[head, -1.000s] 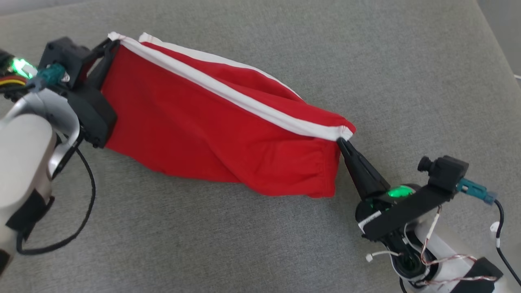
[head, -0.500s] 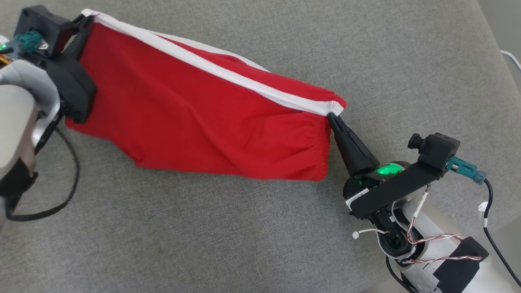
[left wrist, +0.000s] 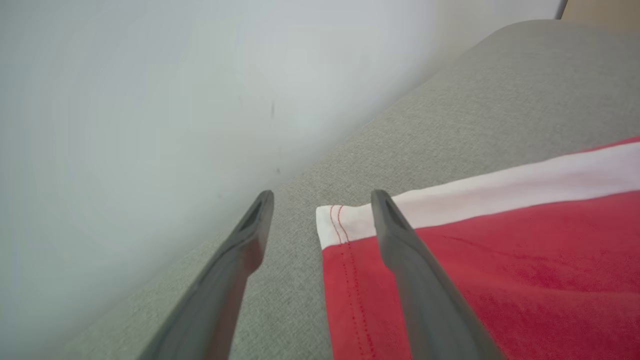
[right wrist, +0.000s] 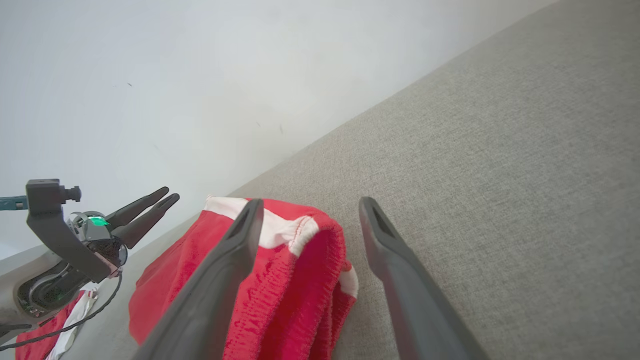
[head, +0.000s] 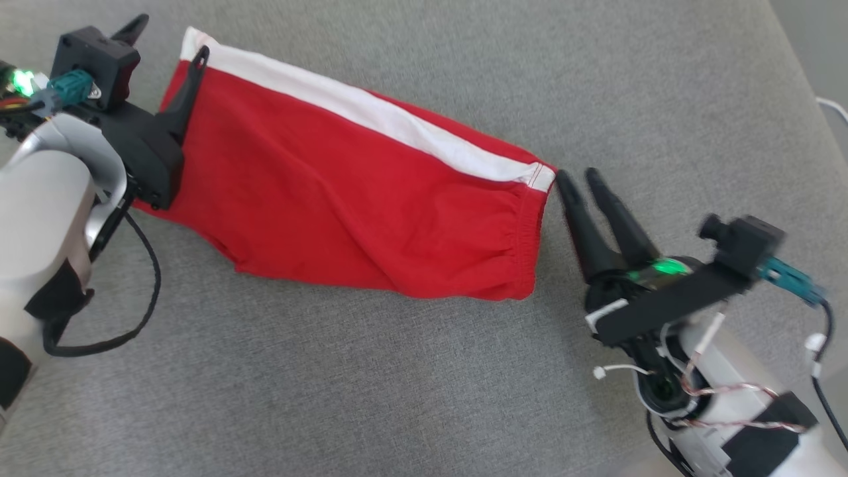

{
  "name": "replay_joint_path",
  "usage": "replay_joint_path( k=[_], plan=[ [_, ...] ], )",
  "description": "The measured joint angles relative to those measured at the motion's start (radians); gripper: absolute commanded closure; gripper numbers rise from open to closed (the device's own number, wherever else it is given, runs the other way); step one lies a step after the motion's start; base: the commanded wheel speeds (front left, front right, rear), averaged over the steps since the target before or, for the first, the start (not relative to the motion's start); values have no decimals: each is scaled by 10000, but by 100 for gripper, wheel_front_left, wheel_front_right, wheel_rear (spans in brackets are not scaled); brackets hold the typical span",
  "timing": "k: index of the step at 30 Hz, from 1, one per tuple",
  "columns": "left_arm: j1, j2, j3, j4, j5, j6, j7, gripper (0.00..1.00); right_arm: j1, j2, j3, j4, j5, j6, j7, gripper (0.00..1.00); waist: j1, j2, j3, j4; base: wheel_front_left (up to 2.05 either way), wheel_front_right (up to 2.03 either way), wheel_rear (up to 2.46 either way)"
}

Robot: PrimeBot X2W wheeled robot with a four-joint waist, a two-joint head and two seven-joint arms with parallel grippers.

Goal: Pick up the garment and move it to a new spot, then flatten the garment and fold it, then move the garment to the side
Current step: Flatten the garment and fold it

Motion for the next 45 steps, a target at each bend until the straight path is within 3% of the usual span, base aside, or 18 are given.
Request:
replay_joint_path(
  k=[5, 9, 14, 20, 27, 32, 45],
  plan=[
    [338, -113, 399, 84, -265, 13, -240, 0, 787, 96, -1122, -527, -765, 0, 0, 0, -1, -1, -491, 112, 0, 0, 0],
    [913, -44, 1327, -702, -178, 380, -274, 0, 1346, 627, -2351, -1170, -1630, 0, 0, 0, -2, -1, -927, 191, 0, 0, 0],
    [2169, 203, 2261, -1513, 213, 598, -274, 0, 2016, 1281, -3363, -1894, -3233, 0, 0, 0, -3, -1, -1377, 276, 0, 0, 0],
    [3044, 313, 3012, -1871, 522, 554, -274, 0, 2592, 1845, -4086, -2546, -5212, 0, -2, 0, -3, -2, -1660, 338, 0, 0, 0],
    [3306, 322, 3012, -1492, 556, 207, -274, 0, 3382, 2661, -4080, -2481, -6792, 0, -2, 0, -2, -1, -1561, 246, 0, 0, 0],
    [3267, 309, 2685, -1202, 414, 77, -19, 0, 3700, 3030, -3950, -1866, -7087, 0, 0, 0, -1, -2, -1447, 85, 0, 0, 0],
    [3308, 587, 1536, -1066, -1576, 10, 3012, 0, 3888, 3308, -4025, -1333, -7200, 0, 0, 0, 0, -1, -1422, -200, 0, 0, 0]
  ],
)
